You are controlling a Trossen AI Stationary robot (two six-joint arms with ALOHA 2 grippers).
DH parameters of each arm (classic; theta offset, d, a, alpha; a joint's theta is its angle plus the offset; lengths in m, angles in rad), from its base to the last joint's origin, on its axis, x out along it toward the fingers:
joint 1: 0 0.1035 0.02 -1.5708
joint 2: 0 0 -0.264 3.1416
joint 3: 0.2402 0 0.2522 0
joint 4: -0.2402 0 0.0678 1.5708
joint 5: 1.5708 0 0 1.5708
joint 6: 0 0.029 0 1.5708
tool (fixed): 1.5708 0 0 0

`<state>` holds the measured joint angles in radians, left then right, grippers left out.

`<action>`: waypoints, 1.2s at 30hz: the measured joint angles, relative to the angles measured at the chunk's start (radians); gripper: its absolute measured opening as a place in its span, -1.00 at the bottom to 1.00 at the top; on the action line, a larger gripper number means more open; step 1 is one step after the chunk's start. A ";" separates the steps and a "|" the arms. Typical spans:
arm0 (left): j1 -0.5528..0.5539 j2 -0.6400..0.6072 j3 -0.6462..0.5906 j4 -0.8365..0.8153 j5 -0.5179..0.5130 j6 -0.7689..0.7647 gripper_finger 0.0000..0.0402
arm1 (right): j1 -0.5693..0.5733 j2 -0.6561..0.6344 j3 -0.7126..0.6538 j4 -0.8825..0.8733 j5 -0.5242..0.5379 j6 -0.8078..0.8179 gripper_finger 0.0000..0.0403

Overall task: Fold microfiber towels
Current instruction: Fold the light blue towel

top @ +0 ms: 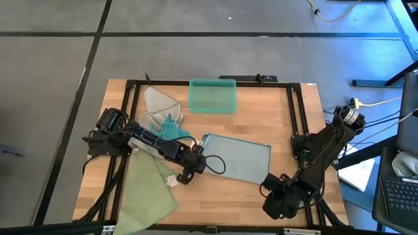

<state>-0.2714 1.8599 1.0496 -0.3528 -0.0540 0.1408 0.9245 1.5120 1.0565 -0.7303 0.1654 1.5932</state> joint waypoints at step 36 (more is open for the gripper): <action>0.032 -0.008 0.436 -0.218 0.177 -0.571 -1.00 | -0.261 0.000 0.000 0.403 0.408 -0.698 -0.23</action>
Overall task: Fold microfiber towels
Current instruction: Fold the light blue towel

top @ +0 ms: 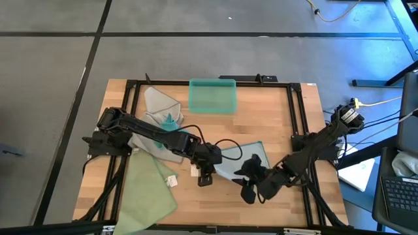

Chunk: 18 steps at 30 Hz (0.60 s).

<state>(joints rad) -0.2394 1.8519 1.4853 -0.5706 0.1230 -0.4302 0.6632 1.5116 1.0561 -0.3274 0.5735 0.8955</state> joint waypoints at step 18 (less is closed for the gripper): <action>0.032 0.000 0.000 -0.001 0.077 -0.017 -1.00 | -0.189 0.155 0.000 0.261 -0.307 -0.224 0.18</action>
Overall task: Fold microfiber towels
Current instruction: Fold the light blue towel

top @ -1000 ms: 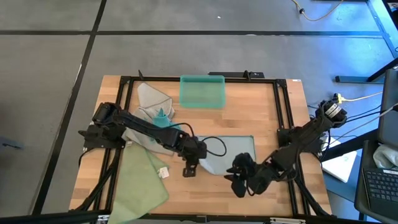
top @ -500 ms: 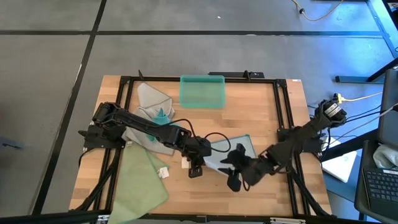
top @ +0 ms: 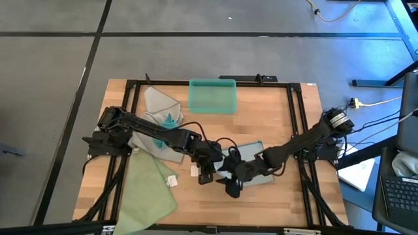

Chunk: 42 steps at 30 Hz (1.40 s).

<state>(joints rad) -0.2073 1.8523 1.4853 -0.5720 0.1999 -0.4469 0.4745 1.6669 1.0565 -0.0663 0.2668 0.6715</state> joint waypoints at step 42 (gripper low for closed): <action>0.003 0.000 0.000 0.007 0.028 0.011 -0.99 | -0.019 0.029 0.000 -0.001 0.087 0.004 -0.93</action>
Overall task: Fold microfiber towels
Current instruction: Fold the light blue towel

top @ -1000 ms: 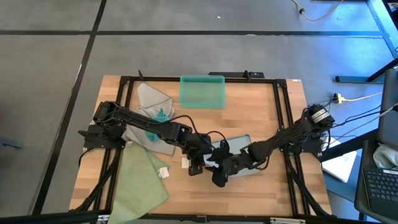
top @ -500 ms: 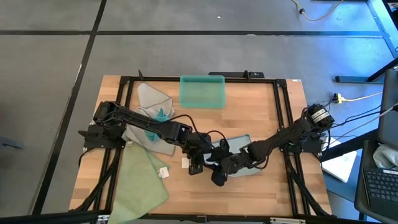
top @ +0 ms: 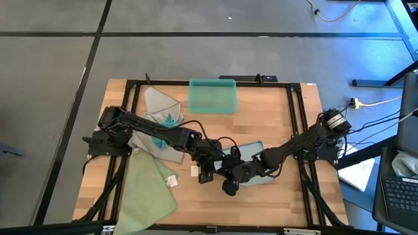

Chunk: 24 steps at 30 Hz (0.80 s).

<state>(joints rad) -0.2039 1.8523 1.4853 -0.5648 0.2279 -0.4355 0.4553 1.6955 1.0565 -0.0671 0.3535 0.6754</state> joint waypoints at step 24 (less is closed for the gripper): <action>0.187 -0.124 0.002 -0.060 -0.027 0.114 -0.88 | 0.016 0.000 0.000 0.011 -0.252 0.243 -0.95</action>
<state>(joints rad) -0.0165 1.7283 1.4876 -0.6243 0.2012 -0.3212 0.4716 1.6955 1.0565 -0.0563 0.1018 0.9189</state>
